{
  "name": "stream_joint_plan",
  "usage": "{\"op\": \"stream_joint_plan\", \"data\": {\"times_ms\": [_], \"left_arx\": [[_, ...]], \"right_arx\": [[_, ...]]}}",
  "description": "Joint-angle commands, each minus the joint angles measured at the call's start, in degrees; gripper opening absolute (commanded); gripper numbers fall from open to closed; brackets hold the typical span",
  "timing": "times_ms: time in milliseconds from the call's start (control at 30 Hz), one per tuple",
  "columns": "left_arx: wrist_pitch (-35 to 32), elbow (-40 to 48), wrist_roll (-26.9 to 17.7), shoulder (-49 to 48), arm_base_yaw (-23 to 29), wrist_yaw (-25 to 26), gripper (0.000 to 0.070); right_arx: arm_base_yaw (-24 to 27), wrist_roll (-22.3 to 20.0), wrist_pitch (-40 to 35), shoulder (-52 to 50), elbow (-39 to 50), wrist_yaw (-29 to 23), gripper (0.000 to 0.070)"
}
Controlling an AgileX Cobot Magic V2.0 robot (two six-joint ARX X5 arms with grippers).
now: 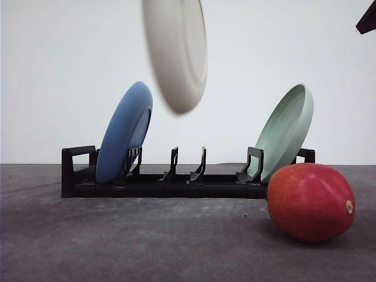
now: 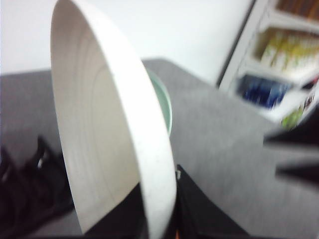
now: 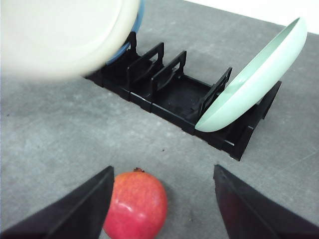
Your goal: Place pomegranate in white plate
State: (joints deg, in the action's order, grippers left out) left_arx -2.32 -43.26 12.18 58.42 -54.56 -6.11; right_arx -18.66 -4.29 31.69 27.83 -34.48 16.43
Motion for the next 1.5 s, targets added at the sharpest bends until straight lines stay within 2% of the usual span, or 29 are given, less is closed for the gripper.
{"op": "stream_joint_plan", "data": {"times_ms": [0,233,333,467,633,733,967,1233,1300,1400,1467], "left_arx": [[2.0,0.3,-6.5,-0.2,-2.0,-1.2,0.0013],[14.9,0.4,-24.4,0.6,-10.0,-8.8,0.0013],[18.6,0.4,-30.1,2.5,-13.1,-13.0,0.0013],[21.6,0.4,-36.0,6.6,-16.0,-18.3,0.0012],[22.1,0.4,-42.5,13.3,-18.2,-24.2,0.0012],[22.0,0.4,-46.0,17.1,-18.7,-24.6,0.0012],[22.0,0.4,-48.5,24.2,-18.7,-27.6,0.0012],[21.4,0.4,-47.4,26.1,-18.7,-27.5,0.0035],[21.2,0.4,-46.5,26.0,-18.7,-27.5,0.0066],[20.6,0.3,-43.9,26.0,-18.7,-27.5,0.0211],[20.3,0.3,-41.4,26.0,-18.7,-27.0,0.0244]], "right_arx": [[-0.2,-0.2,-0.2,0.1,-0.9,-0.1,0.0405],[-0.2,-0.2,-0.2,0.1,-0.9,-0.1,0.0405],[-0.2,-0.2,-0.2,0.1,-0.9,-0.1,0.0405],[-0.2,-0.2,-0.2,0.1,-0.9,-0.1,0.0405],[-0.2,-0.2,-0.2,0.1,-0.9,-0.1,0.0405],[-0.2,-0.2,-0.2,0.1,-0.9,-0.1,0.0405],[-0.2,-0.2,-0.2,0.1,-0.9,-0.1,0.0405],[-0.2,-0.2,-0.2,0.1,-0.9,-0.1,0.0405],[-0.2,-0.2,-0.2,0.1,-0.9,-0.1,0.0405],[-0.2,-0.2,-0.3,0.1,-0.9,-0.1,0.0405],[-0.2,-0.2,-0.3,0.1,-0.9,-0.1,0.0405]]}}
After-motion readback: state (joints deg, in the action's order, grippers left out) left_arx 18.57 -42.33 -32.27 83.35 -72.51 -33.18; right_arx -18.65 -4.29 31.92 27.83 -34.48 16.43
